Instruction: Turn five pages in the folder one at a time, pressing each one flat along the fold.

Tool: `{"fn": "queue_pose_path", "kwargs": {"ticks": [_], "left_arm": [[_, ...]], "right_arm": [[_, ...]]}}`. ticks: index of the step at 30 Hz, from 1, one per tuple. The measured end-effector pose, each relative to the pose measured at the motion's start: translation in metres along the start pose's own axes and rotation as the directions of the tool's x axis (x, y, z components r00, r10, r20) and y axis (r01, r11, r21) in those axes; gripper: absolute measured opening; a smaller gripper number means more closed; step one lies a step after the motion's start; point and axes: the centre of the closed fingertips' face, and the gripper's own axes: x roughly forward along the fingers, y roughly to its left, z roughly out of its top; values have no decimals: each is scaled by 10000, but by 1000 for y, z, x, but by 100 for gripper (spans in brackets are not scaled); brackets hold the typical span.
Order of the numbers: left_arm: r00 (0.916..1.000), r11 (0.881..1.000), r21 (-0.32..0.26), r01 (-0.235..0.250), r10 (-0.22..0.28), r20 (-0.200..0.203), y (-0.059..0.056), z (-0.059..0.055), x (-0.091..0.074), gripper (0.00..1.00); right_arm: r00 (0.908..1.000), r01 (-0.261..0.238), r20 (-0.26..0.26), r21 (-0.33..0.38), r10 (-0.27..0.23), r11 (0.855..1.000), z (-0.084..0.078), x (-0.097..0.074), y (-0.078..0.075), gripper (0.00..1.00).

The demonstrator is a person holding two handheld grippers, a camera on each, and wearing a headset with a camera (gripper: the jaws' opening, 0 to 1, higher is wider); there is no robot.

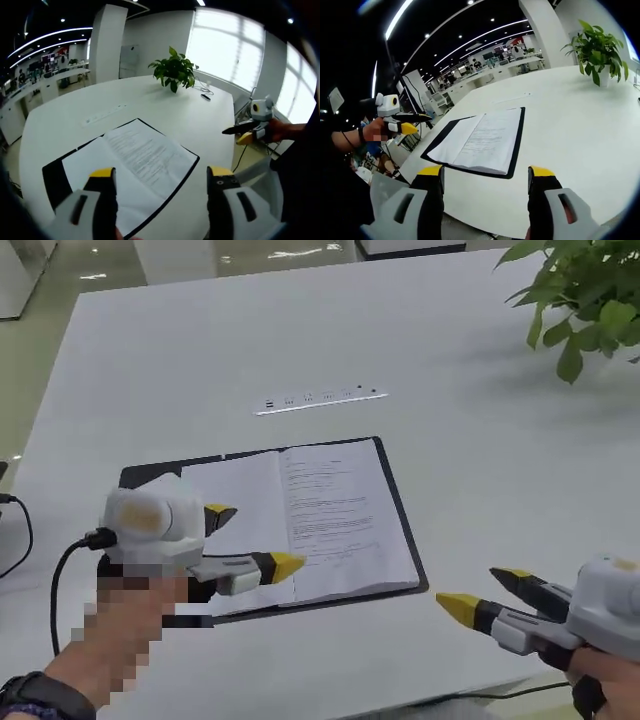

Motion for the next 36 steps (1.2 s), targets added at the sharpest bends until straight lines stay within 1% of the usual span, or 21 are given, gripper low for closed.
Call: {"fn": "queue_pose_path", "kwargs": {"ticks": [4, 5, 7, 8, 10, 12, 15, 17, 18, 19, 21, 22, 24, 25, 26, 27, 28, 29, 33, 36], "left_arm": [[9995, 9996, 115, 243, -240, -201, -6, 1, 21, 72], [9990, 9994, 61, 328, -326, -308, -8, 1, 28, 71], [9976, 9988, -6, 498, -497, -476, -12, -1, 37, 71], [9965, 9982, 23, 600, -597, -592, -16, -3, 43, 72], [9949, 9976, 51, 690, -684, -740, -19, -7, 52, 72], [9923, 9964, -30, 847, -846, -903, -24, -11, 63, 72], [9860, 9929, -199, 1174, -1190, -1170, -35, -18, 80, 73], [9829, 9918, -107, 1271, -1274, -1326, -40, -21, 89, 72], [9799, 9913, -1, 1314, -1299, -1514, -42, -25, 95, 71], [9786, 9912, 46, 1324, -1300, -1595, -43, -26, 100, 71], [9755, 9915, -70, 1298, -1289, -1782, -43, -30, 112, 69], [9755, 9921, -150, 1247, -1253, -1810, -43, -30, 119, 69], [9766, 9941, -121, 1077, -1080, -1857, -43, -30, 131, 69], [9773, 9947, -116, 1020, -1024, -1853, -42, -30, 133, 69], [9789, 9958, -191, 894, -914, -1826, -42, -30, 139, 68], [9796, 9962, -278, 827, -864, -1817, -42, -30, 144, 68], [9802, 9966, -438, 698, -767, -1825, -41, -31, 150, 68], [9805, 9969, -452, 648, -721, -1829, -41, -32, 154, 68], [9785, 9981, -389, 471, -540, -1992, -45, -40, 172, 68], [9771, 9992, -171, 351, -379, -2094, -49, -43, 182, 68]], "right_arm": [[10000, -29, 2, 105, 29, 9999, -3, -1, 0, 67], [10000, -35, -53, 122, 35, 9999, -5, 0, -1, 67], [9999, -52, -153, 97, 53, 9999, -7, 0, 0, 67], [9998, -78, -184, 107, 80, 9999, -7, 1, 0, 67], [9997, -144, -214, 153, 148, 9998, -7, 2, 2, 67], [9995, -199, -243, 164, 203, 9997, -8, 3, 2, 67], [9991, -292, -286, 189, 297, 9994, -9, 6, 1, 68], [9988, -340, -340, 214, 347, 9992, -9, 7, 2, 68], [9986, -364, -387, 235, 373, 9991, -10, 8, 2, 68], [9983, -384, -422, 249, 394, 9990, -12, 9, 2, 68], [9979, -396, -504, 285, 410, 9988, -14, 10, 1, 68], [9974, -424, -572, 341, 443, 9985, -16, 12, 1, 68], [9953, -530, -793, 422, 562, 9977, -21, 13, 2, 68], [9953, -579, -757, 438, 611, 9974, -20, 14, 3, 68], [9938, -667, -859, 432, 702, 9968, -22, 14, 4, 67], [9937, -653, -880, 413, 688, 9970, -22, 14, 4, 67], [9932, -670, -926, 394, 705, 9970, -23, 14, 4, 68], [9929, -687, -945, 400, 722, 9968, -23, 14, 4, 68], [9902, -824, -1098, 447, 868, 9956, -25, 16, 2, 68], [9888, -883, -1167, 417, 927, 9952, -25, 17, 3, 68]]}}
